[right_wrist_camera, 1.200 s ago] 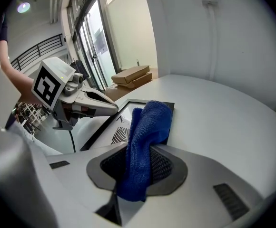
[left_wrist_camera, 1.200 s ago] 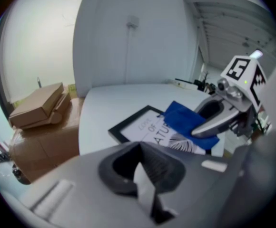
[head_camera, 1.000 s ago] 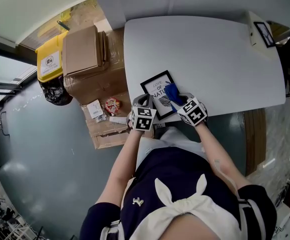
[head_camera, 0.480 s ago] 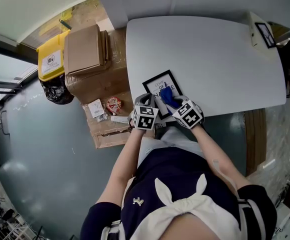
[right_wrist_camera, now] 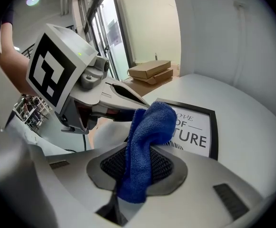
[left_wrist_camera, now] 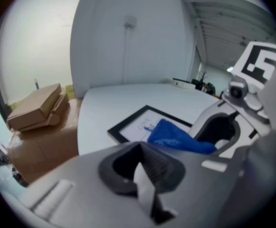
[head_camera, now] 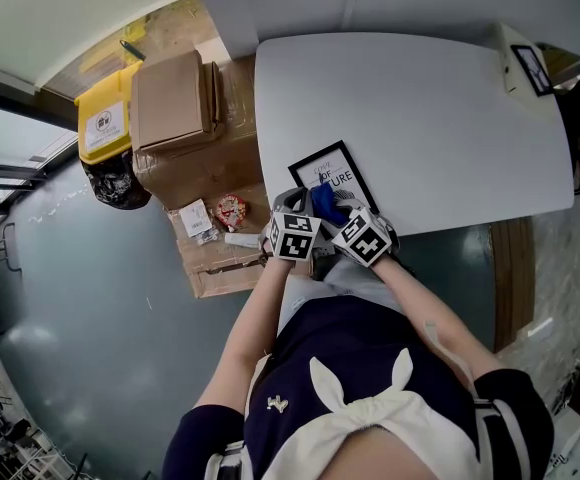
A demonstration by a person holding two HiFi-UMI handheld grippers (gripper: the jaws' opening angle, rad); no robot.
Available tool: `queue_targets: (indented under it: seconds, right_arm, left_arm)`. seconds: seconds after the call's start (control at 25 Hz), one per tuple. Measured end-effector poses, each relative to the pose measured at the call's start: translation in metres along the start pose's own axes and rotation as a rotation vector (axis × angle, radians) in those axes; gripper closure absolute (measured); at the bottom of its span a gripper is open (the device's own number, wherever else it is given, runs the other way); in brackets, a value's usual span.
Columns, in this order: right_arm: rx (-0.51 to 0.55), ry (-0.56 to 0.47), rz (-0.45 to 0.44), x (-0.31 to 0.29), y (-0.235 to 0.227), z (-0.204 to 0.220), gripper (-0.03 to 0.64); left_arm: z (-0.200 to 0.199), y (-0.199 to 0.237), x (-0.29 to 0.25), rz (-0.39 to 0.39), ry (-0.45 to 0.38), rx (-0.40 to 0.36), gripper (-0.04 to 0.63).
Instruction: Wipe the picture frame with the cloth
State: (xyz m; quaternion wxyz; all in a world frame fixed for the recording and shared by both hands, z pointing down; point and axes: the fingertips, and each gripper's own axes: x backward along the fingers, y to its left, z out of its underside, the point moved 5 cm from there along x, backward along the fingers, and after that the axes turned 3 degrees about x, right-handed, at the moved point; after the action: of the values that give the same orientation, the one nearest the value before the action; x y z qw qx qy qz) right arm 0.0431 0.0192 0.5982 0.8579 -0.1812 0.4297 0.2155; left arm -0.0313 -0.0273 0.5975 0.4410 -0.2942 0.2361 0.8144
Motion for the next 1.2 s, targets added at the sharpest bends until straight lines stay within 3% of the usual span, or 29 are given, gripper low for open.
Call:
queue_targets:
  seconds: [0.44, 1.2]
  right_arm:
    - [0.090, 0.087, 0.016, -0.0041, 0.0018, -0.0038, 0.525]
    - [0.117, 0.088, 0.023, -0.0034, 0.0024, -0.0040, 0.525]
  left_arm:
    - [0.0004, 0.0004, 0.0009, 0.015, -0.007, 0.003, 0.595]
    - [0.0004, -0.0010, 0.0017, 0.017, -0.014, -0.024, 0.595]
